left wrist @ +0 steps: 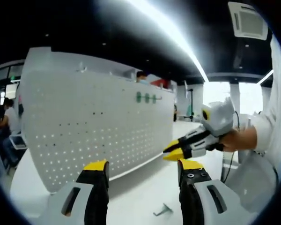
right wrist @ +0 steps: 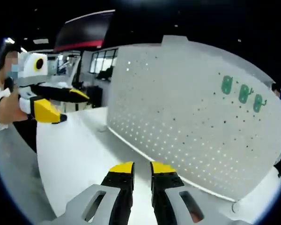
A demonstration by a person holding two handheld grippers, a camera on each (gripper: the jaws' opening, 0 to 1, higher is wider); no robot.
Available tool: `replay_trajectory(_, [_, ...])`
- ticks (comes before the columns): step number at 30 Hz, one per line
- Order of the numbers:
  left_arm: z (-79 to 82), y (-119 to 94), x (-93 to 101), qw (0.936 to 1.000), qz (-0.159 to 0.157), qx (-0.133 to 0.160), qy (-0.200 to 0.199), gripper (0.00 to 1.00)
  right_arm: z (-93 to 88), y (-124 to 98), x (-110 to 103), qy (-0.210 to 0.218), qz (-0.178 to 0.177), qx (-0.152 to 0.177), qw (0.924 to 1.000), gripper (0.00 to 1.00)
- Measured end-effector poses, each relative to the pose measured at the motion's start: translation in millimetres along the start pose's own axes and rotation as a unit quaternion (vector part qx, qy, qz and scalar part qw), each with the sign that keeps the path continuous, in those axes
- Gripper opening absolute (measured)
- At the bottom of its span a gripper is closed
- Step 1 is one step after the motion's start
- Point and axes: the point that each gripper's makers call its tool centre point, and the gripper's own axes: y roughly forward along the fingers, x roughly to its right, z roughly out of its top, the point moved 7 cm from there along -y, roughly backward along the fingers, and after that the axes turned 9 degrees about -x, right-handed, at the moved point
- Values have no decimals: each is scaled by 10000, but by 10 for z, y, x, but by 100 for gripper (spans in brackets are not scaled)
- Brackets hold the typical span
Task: Insert the hook assembly into the mounting plate slot until the hook locks in place.
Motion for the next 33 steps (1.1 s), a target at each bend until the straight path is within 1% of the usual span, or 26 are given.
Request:
replay_trajectory(1, [-5,4,1,10000,-11,-12,-5,60,-43,23,-68,30,140,-106,9998,12])
replay_trajectory(2, [-8,7,2,10000,-18,-15,-8,60,-72,42,-110,25,201,-160,9997,12])
replay_trajectory(5, [-9,12,5,10000,-30,-22,0,60,-171,109,-282,-147,427,-350,9984,12])
replay_trajectory(7, [-11,12,5,10000,-35,-25,-7,60,-213,147,-350,-189,574,-439,9972,12])
replay_trajectory(9, [-9,10,4,10000,-36,-22,-6,60,-252,184,-362,-232,624,-522,9964,13])
replay_trajectory(11, [-4,11,7,10000,-43,-13,-1,60,-299,204,-392,-213,828,-626,9944,14])
replay_trajectory(12, [-1,10,8,10000,-46,-8,5,60,-331,217,-434,-292,1048,-669,9918,15])
replay_trajectory(13, [1,10,9,10000,-48,-4,9,60,-355,227,-454,-370,1148,-700,9902,18])
replay_trajectory(14, [1,10,10,10000,-56,-4,7,59,-398,247,-499,-498,1396,-722,9863,19])
replay_trajectory(16, [0,13,12,10000,-66,-11,11,59,-477,266,-537,-617,1621,-833,9813,24])
replay_trajectory(17, [-1,16,14,10000,-77,-19,16,59,-500,274,-563,-716,1775,-827,9780,25])
replay_trajectory(18, [-2,18,17,10000,-86,-22,18,59,-527,285,-573,-764,1827,-838,9766,27])
replay_trajectory(19, [-1,20,23,9999,-96,-22,25,59,-580,305,-581,-887,1920,-890,9733,28])
replay_trajectory(20, [-1,21,25,9999,-103,-25,32,59,-608,321,-585,-910,1939,-894,9727,30])
replay_trajectory(23, [-11,30,33,9999,-126,-52,35,59,-707,375,-618,-1079,2106,-918,9673,36])
replay_trajectory(24, [-13,32,35,9999,-129,-61,40,59,-726,389,-622,-1102,2130,-916,9665,38])
replay_trajectory(26, [-14,33,40,9999,-136,-65,45,58,-780,429,-651,-1113,2302,-989,9617,41])
replay_trajectory(27, [-16,34,40,9999,-133,-71,49,58,-799,452,-658,-1138,2335,-1020,9603,43])
replay_trajectory(30, [-22,31,38,9999,-123,-80,48,58,-876,535,-669,-1250,2349,-1137,9572,43])
replay_trajectory(33, [-30,33,40,9999,-127,-101,43,58,-918,581,-655,-1189,2379,-1203,9565,40])
